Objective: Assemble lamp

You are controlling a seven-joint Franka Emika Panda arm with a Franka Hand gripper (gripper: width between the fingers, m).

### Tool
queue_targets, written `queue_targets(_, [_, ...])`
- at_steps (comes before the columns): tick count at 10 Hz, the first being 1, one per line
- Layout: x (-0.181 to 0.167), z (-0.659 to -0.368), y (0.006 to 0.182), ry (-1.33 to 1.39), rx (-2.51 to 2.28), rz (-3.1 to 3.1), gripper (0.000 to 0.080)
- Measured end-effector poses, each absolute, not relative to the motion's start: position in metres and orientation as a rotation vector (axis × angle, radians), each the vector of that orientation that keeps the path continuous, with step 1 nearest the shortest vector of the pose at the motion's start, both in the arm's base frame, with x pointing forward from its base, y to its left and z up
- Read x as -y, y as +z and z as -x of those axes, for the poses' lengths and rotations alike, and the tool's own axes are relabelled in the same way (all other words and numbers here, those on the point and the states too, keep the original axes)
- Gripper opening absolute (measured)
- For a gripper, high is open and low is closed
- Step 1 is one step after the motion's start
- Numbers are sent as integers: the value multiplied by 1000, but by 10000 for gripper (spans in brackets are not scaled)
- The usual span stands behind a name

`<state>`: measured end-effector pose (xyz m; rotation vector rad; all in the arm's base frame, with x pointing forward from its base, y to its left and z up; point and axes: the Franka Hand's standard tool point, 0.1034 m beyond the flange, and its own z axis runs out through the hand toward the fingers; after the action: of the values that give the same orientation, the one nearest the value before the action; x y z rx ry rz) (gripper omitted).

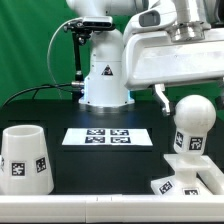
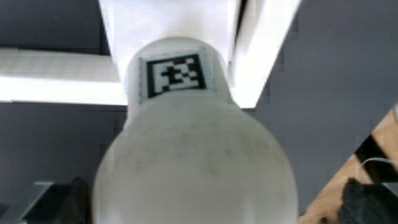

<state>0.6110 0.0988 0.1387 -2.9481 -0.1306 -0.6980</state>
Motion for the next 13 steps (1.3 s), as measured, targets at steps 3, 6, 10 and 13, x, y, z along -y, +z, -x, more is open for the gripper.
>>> queue_targets(3, [-102, -610, 134, -483, 43, 2979, 698])
queue_targets(6, [-97, -604, 129, -233, 12, 2983, 698])
queue_targets(10, [-96, -603, 128, -129, 16, 2984, 698])
queue_targets(13, [-87, -624, 142, -64, 18, 3056, 698])
